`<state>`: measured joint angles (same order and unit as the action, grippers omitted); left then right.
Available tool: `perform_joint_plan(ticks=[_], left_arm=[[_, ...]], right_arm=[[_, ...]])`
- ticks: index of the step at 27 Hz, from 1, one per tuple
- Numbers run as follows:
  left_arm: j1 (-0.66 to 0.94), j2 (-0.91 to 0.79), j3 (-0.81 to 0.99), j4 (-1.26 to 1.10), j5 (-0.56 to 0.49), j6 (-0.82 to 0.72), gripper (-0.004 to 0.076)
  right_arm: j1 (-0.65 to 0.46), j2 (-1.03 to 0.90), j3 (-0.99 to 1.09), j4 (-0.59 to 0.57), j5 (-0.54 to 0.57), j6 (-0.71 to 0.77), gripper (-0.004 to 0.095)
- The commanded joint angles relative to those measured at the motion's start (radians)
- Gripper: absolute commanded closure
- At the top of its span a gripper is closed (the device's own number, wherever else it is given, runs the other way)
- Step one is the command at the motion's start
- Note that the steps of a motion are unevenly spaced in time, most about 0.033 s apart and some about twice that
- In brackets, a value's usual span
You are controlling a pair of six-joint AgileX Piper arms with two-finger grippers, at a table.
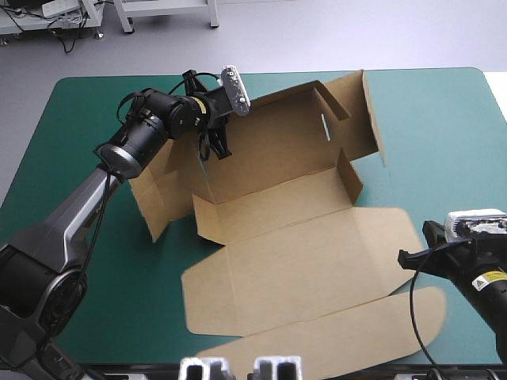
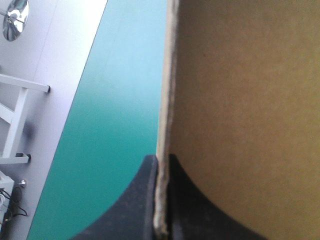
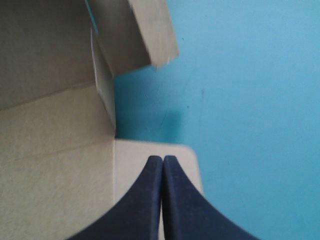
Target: Fold the box
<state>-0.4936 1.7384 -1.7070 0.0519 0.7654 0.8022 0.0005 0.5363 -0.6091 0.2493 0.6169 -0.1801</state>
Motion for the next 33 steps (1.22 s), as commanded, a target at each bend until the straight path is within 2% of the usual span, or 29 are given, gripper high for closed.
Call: perform_joint_plan(ticks=[1, 7, 12, 15, 17, 20, 26, 33], left_arm=[[-0.007, -0.050, -0.036, -0.052, -0.064, 0.047, 0.0734], [-0.009, -0.050, -0.036, -0.254, 0.068, 0.203, 0.0734], [-0.009, -0.052, -0.036, -0.249, 0.115, 0.226, 0.0734], [-0.024, -0.054, -0.025, -0.274, 0.100, 0.292, 0.0734], [-0.062, -0.066, 0.021, -0.232, 0.027, 0.300, 0.0734], [-0.110, -0.076, 0.069, -0.121, -0.044, 0.186, 0.0734], [-0.190, -0.078, 0.089, 0.139, -0.042, -0.044, 0.0734], [-0.229, -0.101, 0.179, 0.248, -0.056, -0.050, 0.0734]], right_arm=[[0.003, 0.054, -0.087, 0.019, -0.059, -0.013, 0.0928], [0.003, 0.180, -0.254, -0.029, 0.015, -0.030, 0.0928], [0.003, 0.290, -0.352, -0.010, 0.010, -0.078, 0.0928], [0.003, 0.417, -0.465, 0.053, 0.030, -0.121, 0.0928], [0.003, 0.489, -0.539, 0.063, 0.033, -0.123, 0.0928], [0.003, 0.562, -0.633, 0.063, 0.064, -0.125, 0.0928], [0.003, 0.715, -0.795, 0.135, 0.136, -0.193, 0.0928], [0.003, 0.898, -0.967, 0.148, 0.188, -0.195, 0.0928]])
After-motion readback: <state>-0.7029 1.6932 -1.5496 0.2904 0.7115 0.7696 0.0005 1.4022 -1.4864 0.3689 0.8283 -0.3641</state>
